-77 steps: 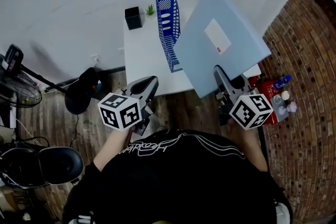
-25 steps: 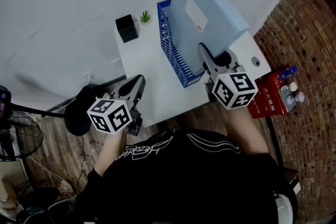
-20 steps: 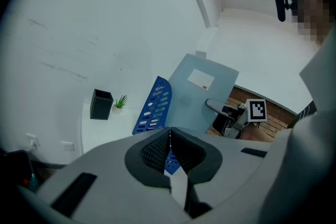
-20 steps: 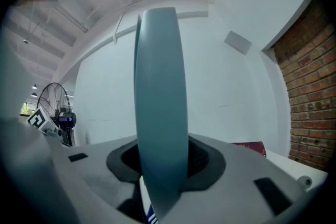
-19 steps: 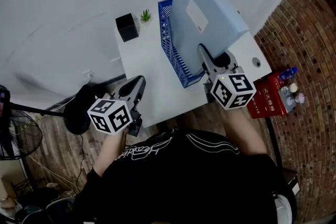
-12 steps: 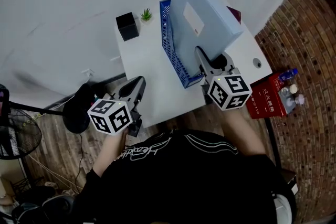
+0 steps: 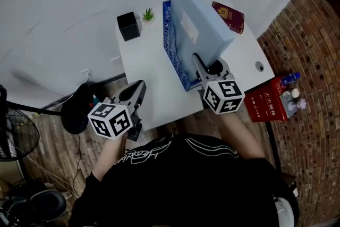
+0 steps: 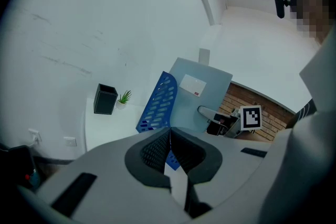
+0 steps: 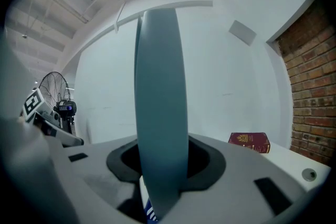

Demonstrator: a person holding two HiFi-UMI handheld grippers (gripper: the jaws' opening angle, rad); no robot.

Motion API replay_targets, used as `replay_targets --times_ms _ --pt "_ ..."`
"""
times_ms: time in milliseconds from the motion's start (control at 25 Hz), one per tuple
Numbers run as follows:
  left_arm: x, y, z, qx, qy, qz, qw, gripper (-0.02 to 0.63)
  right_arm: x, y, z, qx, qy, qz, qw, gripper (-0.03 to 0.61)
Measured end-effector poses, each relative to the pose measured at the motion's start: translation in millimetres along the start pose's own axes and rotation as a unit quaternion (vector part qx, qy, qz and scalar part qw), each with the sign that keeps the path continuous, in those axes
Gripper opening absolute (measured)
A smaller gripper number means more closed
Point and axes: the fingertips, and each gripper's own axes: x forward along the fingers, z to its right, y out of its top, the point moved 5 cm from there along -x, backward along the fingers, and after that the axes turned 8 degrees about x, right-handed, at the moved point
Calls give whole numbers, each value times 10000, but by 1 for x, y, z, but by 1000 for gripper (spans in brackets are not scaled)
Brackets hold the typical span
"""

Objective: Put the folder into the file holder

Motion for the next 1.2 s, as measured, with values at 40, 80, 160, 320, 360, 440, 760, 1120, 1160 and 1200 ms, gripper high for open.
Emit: replay_targets --times_ms 40,80,160,320,360,440,760,1120,1160,1200 --pt "0 0 -1 -9 3 -3 10000 32 1 -3 0 -15 -5 -24 10000 153" --pt "0 0 -1 -19 2 2 10000 32 3 -5 0 -33 -13 -51 10000 155" --pt "0 0 -2 -27 -5 11 10000 32 5 -10 -1 -86 -28 -95 9999 153" --pt "0 0 -3 -24 -8 -13 10000 32 6 -16 0 -153 -54 -132 9998 155" --pt "0 0 -3 -25 -8 -12 10000 32 6 -18 1 -162 -58 -143 9997 155" --pt "-1 0 -4 -28 -2 -12 10000 32 6 -21 2 -201 -69 -165 9996 155" --pt "-2 1 -6 5 -15 -13 10000 32 8 -38 1 -291 -61 -292 9991 156" --pt "-3 1 -7 -61 -60 37 10000 32 7 -54 4 -401 -125 -631 9971 164" --pt "-3 -1 -7 -68 -66 33 9999 32 7 -56 5 -394 -145 -660 9969 164" --pt "-2 -2 -6 -72 -70 27 9999 32 7 -58 6 -388 -162 -685 9968 164"
